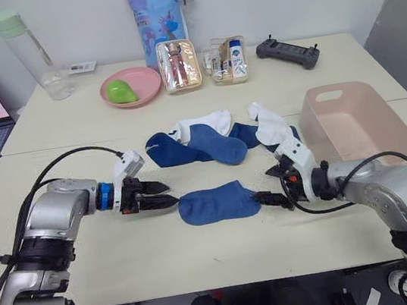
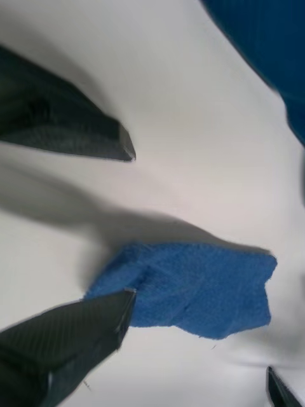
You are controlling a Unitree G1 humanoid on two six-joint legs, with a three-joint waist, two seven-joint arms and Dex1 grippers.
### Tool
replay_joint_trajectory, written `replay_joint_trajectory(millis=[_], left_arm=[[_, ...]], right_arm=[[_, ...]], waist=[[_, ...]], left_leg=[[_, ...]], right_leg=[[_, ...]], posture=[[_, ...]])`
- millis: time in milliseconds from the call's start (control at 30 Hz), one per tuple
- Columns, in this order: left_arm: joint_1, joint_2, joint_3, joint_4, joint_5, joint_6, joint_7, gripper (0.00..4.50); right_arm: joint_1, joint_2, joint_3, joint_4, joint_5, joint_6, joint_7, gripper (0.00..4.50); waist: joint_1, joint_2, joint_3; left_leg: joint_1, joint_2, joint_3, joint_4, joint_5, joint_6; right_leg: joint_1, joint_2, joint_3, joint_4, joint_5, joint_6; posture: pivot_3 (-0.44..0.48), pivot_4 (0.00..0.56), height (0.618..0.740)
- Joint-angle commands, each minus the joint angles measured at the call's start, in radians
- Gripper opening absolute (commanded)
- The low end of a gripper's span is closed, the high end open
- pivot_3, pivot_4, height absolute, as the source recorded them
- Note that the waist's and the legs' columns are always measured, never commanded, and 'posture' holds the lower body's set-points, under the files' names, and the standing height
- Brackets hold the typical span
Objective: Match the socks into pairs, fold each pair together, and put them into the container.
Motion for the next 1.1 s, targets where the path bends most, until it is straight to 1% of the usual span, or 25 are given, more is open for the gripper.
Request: replay_joint_trajectory(millis=[33, 167, 300, 333, 367, 433, 500, 633, 667, 700, 767, 800, 833, 967, 1100], left_arm=[[0.044, -0.011, 0.04, -0.073, -0.023, 0.034, 0.057, 4.45], [0.132, -0.042, 0.03, -0.174, -0.017, 0.049, 0.135, 4.45], [0.172, -0.079, 0.0, -0.195, 0.032, -0.013, 0.203, 4.45], [0.17, -0.099, 0.004, -0.19, 0.035, -0.011, 0.229, 4.28], [0.169, -0.112, 0.007, -0.187, 0.035, -0.009, 0.245, 4.06], [0.177, -0.117, -0.003, -0.207, 0.022, 0.006, 0.23, 3.56], [0.194, -0.125, -0.02, -0.243, 0.015, 0.016, 0.227, 2.93], [0.203, -0.15, -0.024, -0.25, 0.019, 0.019, 0.249, 1.69], [0.206, -0.151, -0.02, -0.256, 0.012, 0.027, 0.25, 1.44], [0.213, -0.149, -0.015, -0.27, 0.004, 0.034, 0.251, 1.1], [0.229, -0.139, 0.001, -0.303, -0.022, 0.067, 0.248, 0.48], [0.238, -0.129, 0.008, -0.319, -0.033, 0.081, 0.245, 0.21], [0.248, -0.118, 0.013, -0.333, -0.041, 0.092, 0.241, 0.05], [0.309, -0.055, 0.045, -0.409, -0.102, 0.152, 0.218, 0.05], [0.377, -0.002, 0.069, -0.506, -0.168, 0.212, 0.21, 0.05]], right_arm=[[0.025, 0.028, 0.009, -0.045, -0.02, -0.045, -0.047, 4.5], [0.053, 0.09, 0.03, -0.009, -0.056, -0.06, -0.117, 4.5], [0.072, 0.085, 0.078, 0.015, -0.084, -0.104, -0.112, 4.5], [0.073, 0.088, 0.086, 0.015, -0.087, -0.11, -0.11, 4.32], [0.074, 0.091, 0.089, 0.014, -0.09, -0.114, -0.109, 4.11], [0.074, 0.087, 0.101, 0.012, -0.095, -0.126, -0.103, 3.56], [0.077, 0.076, 0.114, 0.007, -0.103, -0.139, -0.095, 2.79], [0.093, 0.063, 0.117, -0.007, -0.109, -0.147, -0.087, 1.29], [0.097, 0.063, 0.114, -0.012, -0.108, -0.144, -0.087, 1.0], [0.104, 0.057, 0.109, -0.026, -0.098, -0.132, -0.082, 0.59], [0.118, 0.049, 0.096, -0.06, -0.075, -0.109, -0.072, 0.0], [0.123, 0.046, 0.089, -0.078, -0.062, -0.096, -0.065, 0.0], [0.128, 0.041, 0.085, -0.095, -0.05, -0.082, -0.059, 0.0], [0.157, -0.001, 0.081, -0.183, -0.006, -0.035, -0.036, 0.0], [0.196, -0.019, 0.05, -0.247, 0.054, 0.021, -0.032, 0.0]], waist=[[0.001, 0.0, 0.0], [0.001, 0.001, -0.001], [0.003, 0.003, -0.003], [0.007, 0.004, -0.004], [0.011, 0.005, -0.005], [0.013, 0.007, -0.007], [0.012, 0.007, -0.007], [0.015, 0.007, -0.008], [0.015, 0.007, -0.008], [0.015, 0.007, -0.008], [0.014, 0.007, -0.008], [0.014, 0.007, -0.008], [0.013, 0.007, -0.008], [0.01, 0.007, -0.008], [0.002, 0.007, -0.008]], left_leg=[[0.0, 0.0, 0.0, 0.0, 0.0, 0.0], [0.004, 0.0, 0.0, 0.0, 0.0, 0.0], [0.008, 0.0, 0.0, 0.0, 0.0, 0.0], [0.008, -0.001, 0.0, 0.0, 0.0, 0.0], [0.008, -0.001, -0.001, 0.0, 0.0, 0.0], [0.008, -0.001, -0.001, 0.001, 0.0, 0.0], [0.008, -0.001, 0.0, 0.001, 0.0, 0.0], [0.008, -0.001, 0.0, 0.001, 0.0, 0.0], [0.008, -0.001, 0.0, 0.001, 0.0, 0.0], [0.008, -0.001, 0.0, 0.001, 0.0, 0.0], [0.008, -0.001, 0.0, 0.0, 0.0, 0.0], [0.008, -0.001, 0.0, 0.0, 0.0, 0.0], [0.008, -0.001, 0.0, 0.0, 0.0, 0.0], [0.008, -0.001, -0.001, 0.0, 0.0, 0.0], [0.008, -0.001, -0.001, -0.002, 0.0, 0.0]], right_leg=[[0.0, 0.0, 0.0, 0.001, 0.0, 0.0], [0.004, 0.0, 0.0, 0.002, 0.0, 0.0], [0.008, -0.001, 0.0, 0.0, 0.0, 0.0], [0.008, -0.001, 0.0, 0.0, 0.0, 0.0], [0.008, -0.001, -0.001, 0.0, 0.0, 0.0], [0.009, -0.001, -0.001, 0.0, 0.001, 0.001], [0.009, -0.001, -0.001, 0.0, 0.001, 0.001], [0.009, -0.001, 0.0, -0.001, 0.001, 0.001], [0.009, -0.001, 0.0, -0.001, 0.001, 0.001], [0.009, -0.001, 0.0, -0.001, 0.001, 0.001], [0.008, -0.001, 0.0, -0.001, 0.001, 0.001], [0.008, -0.001, 0.0, -0.001, 0.001, 0.001], [0.008, -0.001, 0.0, -0.001, 0.001, 0.001], [0.008, -0.001, 0.0, -0.001, 0.001, 0.001], [0.008, -0.001, 0.0, -0.002, 0.001, 0.001]], posture=[[0.0, 0.15, 0.733], [0.0, 0.15, 0.733], [0.0, 0.15, 0.733], [0.0, 0.15, 0.733], [0.0, 0.15, 0.733], [0.0, 0.15, 0.733], [0.0, 0.15, 0.733], [0.0, 0.15, 0.733], [0.0, 0.15, 0.733], [0.0, 0.15, 0.733], [0.0, 0.15, 0.733], [0.0, 0.15, 0.733], [0.0, 0.15, 0.733], [0.0, 0.15, 0.733], [0.0, 0.15, 0.733]])
